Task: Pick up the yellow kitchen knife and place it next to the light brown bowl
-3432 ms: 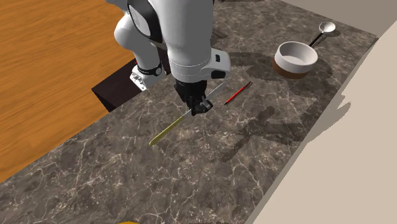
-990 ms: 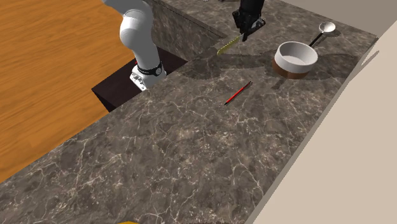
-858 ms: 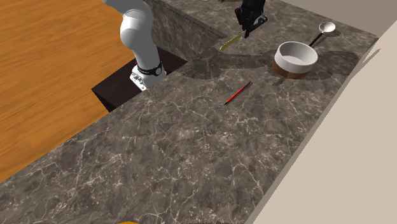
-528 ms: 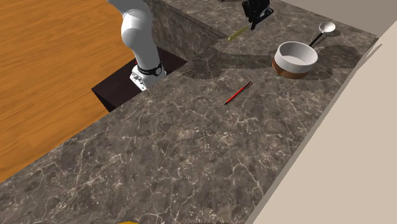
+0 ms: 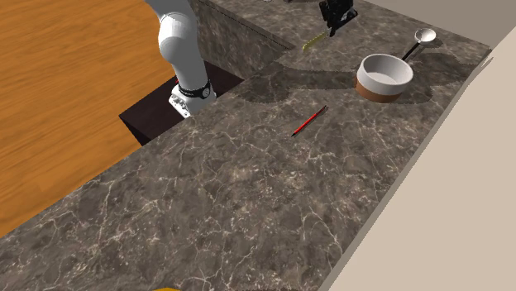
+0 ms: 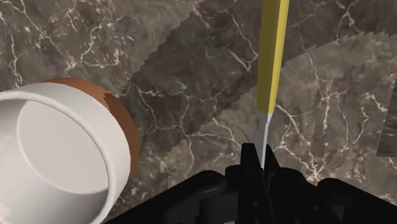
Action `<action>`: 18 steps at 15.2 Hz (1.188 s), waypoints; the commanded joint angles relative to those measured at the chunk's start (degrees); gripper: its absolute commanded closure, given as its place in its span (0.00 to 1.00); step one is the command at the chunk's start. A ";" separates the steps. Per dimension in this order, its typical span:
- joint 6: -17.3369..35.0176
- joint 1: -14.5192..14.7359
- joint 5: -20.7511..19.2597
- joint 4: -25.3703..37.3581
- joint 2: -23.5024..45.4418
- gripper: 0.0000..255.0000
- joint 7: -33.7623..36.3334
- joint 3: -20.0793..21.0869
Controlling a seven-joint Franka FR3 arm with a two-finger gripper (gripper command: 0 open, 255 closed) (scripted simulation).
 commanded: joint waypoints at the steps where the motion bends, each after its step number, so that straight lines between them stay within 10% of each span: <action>1: 1.69 0.03 0.04 -1.01 0.66 1.00 0.05 0.03; 18: 14.90 0.05 0.39 -8.40 6.49 1.00 -0.33 -0.02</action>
